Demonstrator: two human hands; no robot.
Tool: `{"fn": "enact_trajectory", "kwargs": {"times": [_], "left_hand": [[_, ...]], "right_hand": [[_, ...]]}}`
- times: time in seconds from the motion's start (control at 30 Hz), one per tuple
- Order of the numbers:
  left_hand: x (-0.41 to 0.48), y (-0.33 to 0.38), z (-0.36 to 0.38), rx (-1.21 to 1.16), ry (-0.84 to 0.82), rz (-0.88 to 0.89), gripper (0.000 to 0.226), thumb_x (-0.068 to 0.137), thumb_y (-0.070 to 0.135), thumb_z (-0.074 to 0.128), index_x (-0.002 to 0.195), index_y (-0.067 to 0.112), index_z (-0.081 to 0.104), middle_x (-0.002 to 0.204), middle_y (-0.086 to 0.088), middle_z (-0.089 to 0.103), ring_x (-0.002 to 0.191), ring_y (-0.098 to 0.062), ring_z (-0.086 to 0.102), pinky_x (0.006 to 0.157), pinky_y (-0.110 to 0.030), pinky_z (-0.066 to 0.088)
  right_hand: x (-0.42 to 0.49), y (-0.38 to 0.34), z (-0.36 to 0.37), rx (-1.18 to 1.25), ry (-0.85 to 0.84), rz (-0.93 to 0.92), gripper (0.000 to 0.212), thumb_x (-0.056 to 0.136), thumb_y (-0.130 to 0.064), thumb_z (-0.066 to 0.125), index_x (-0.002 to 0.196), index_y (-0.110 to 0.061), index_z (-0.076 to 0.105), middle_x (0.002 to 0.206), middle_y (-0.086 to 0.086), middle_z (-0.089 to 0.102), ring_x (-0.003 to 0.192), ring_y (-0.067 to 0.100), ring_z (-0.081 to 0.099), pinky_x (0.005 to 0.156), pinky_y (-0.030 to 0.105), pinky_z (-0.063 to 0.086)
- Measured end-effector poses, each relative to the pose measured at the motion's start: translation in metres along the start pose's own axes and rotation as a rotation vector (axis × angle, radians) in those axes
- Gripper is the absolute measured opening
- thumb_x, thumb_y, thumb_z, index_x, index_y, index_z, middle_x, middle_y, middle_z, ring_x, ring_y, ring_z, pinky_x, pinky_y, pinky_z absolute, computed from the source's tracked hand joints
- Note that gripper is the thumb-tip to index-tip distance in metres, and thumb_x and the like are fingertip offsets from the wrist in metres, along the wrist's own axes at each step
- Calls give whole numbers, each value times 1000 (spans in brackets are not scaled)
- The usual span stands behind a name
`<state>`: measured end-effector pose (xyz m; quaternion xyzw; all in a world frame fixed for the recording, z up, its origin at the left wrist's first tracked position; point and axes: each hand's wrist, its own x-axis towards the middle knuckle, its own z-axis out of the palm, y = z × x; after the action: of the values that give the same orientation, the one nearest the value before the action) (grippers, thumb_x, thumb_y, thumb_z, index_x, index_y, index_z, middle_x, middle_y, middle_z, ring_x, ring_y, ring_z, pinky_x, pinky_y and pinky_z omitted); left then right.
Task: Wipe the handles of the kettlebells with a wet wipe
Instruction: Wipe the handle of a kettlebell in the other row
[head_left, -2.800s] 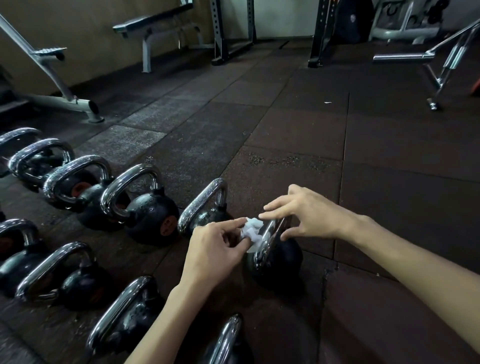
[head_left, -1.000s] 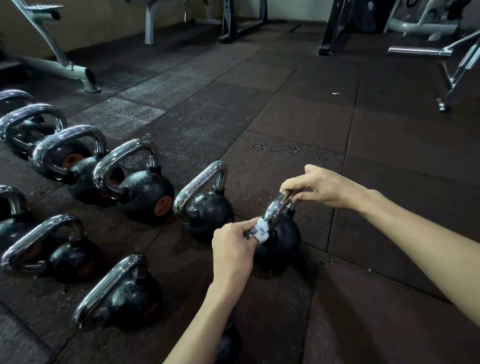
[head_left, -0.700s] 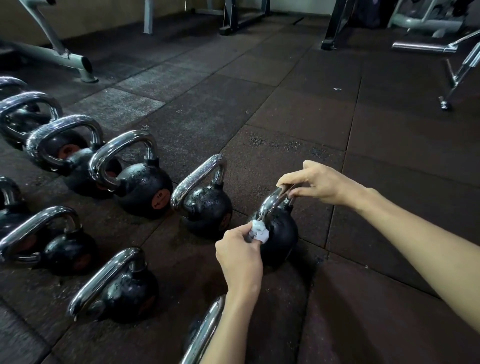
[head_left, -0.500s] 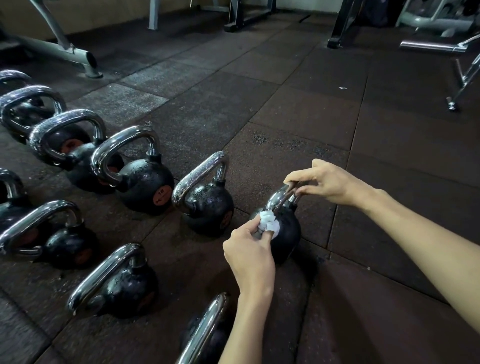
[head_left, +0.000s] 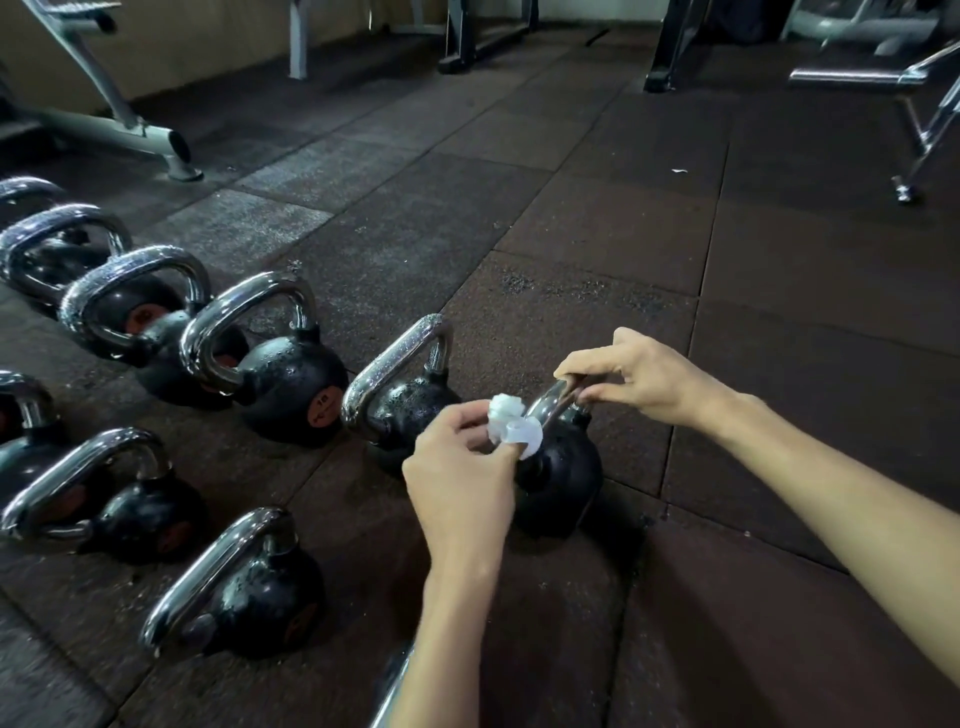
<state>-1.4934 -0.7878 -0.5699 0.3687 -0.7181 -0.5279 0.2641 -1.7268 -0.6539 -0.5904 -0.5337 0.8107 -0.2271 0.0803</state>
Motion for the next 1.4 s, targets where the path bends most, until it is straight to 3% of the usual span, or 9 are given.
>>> {"fn": "enact_trajectory", "kwargs": {"times": [0.17, 0.27, 0.4, 0.63, 0.83, 0.9, 0.97, 1.17, 1.4], "left_hand": [[33, 26, -25, 129, -226, 31, 27, 72, 26, 94, 91, 22, 75, 75, 14, 78, 69, 9, 70, 62, -7, 48], [47, 33, -30, 147, -399, -48, 28, 69, 28, 96, 89, 20, 79, 78, 10, 79, 81, -4, 76, 90, -32, 59], [54, 41, -26, 35, -549, -132, 35, 64, 27, 97, 90, 12, 80, 85, -4, 81, 90, -21, 78, 101, -48, 56], [55, 51, -10, 123, -688, -126, 25, 66, 37, 95, 77, 18, 83, 84, -5, 80, 75, -12, 69, 75, -27, 51], [66, 61, -1, 266, -955, -84, 29, 83, 47, 80, 93, 20, 85, 59, 10, 65, 52, 1, 49, 57, -16, 40], [71, 66, 7, 342, -960, -16, 25, 84, 47, 81, 96, 26, 84, 81, 3, 78, 71, -4, 63, 74, -17, 48], [80, 68, 19, 491, -787, 122, 27, 80, 44, 86, 103, 30, 83, 102, 4, 80, 93, -6, 70, 86, -20, 48], [93, 65, 58, 814, -723, 344, 49, 77, 39, 90, 123, 31, 75, 110, 4, 78, 105, -10, 71, 93, -23, 52], [104, 50, 47, 788, -853, 337, 55, 82, 43, 84, 134, 42, 66, 118, 5, 76, 109, 1, 67, 67, 8, 36]], "right_hand": [[-3, -43, 21, -40, 13, -109, 29, 84, -53, 77, 112, -47, 70, 89, -37, 64, 76, 9, 35, 72, 28, 44], [-11, -55, 20, 137, 133, -14, 50, 70, -52, 88, 117, -53, 70, 107, -29, 73, 79, 4, 41, 74, 22, 40], [-37, -67, -7, 312, 334, 138, 67, 66, -52, 88, 128, -51, 65, 114, -29, 72, 73, 13, 39, 71, 31, 41], [-48, -84, 3, 489, 381, 96, 44, 75, -35, 88, 118, -33, 77, 105, -16, 78, 58, 15, 36, 53, 26, 33], [-53, -81, 13, 604, 463, 280, 31, 71, -43, 89, 101, -43, 80, 72, -10, 72, 55, 6, 33, 51, 26, 28], [-57, -77, 19, 603, 553, 377, 27, 75, -33, 89, 100, -39, 80, 73, -16, 71, 52, 3, 51, 52, 26, 38], [-60, -67, 26, 590, 711, 493, 26, 78, -25, 88, 103, -31, 82, 91, -19, 78, 81, -3, 73, 73, 21, 54], [-52, -42, 63, 457, 745, 804, 21, 75, -24, 86, 95, -31, 83, 85, -18, 79, 80, -9, 70, 82, 27, 59], [-35, -45, 105, 399, 749, 907, 28, 79, -36, 76, 106, -41, 77, 92, -15, 79, 92, 14, 74, 78, 34, 58]]}}
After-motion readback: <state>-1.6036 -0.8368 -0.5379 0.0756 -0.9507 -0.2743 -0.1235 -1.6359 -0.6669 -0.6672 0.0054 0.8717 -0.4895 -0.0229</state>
